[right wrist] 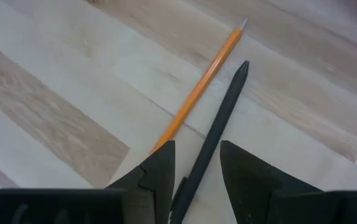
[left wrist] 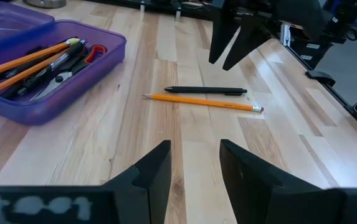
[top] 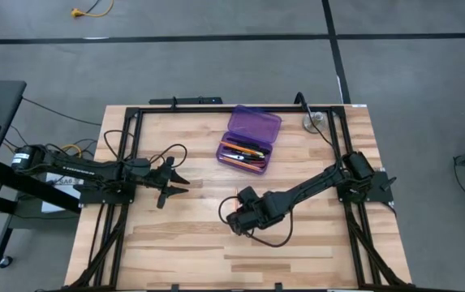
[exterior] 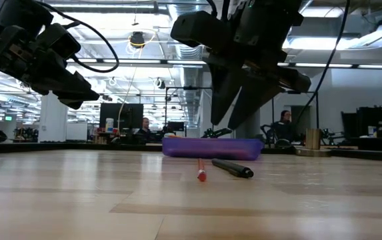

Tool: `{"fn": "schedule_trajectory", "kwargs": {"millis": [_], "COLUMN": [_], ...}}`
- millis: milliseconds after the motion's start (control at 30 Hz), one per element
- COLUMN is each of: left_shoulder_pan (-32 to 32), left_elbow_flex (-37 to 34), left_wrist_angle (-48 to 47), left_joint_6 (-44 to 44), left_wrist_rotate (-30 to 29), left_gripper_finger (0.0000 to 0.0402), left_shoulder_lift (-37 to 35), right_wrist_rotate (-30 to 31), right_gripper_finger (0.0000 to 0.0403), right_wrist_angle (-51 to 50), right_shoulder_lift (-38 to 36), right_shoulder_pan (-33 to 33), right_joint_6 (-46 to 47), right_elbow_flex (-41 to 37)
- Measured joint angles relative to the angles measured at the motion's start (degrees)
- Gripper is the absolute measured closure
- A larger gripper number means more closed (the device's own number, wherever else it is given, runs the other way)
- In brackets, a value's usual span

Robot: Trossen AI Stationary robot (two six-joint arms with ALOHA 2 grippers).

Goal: Pick & place school supplies into a supply box
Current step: Put the black pen into the violet supply box

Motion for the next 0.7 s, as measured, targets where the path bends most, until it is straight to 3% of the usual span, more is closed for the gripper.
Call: {"fn": "schedule_trajectory", "kwargs": {"millis": [233, 700], "left_shoulder_pan": [0.0, 0.0], "left_elbow_flex": [0.0, 0.0], "left_wrist_angle": [0.0, 0.0], "left_joint_6": [0.0, 0.0], "left_wrist_rotate": [0.0, 0.0], "left_gripper_finger": [0.0278, 0.0278], "left_shoulder_lift": [0.0, 0.0], "right_wrist_rotate": [-3.9, -2.6], "right_gripper_finger": [0.0280, 0.0280], "right_wrist_angle": [0.5, 3.7], "right_shoulder_lift": [0.0, 0.0], "right_shoulder_pan": [-0.1, -0.1], "right_joint_6": [0.0, -0.6], "right_elbow_flex": [0.0, -3.2]}}
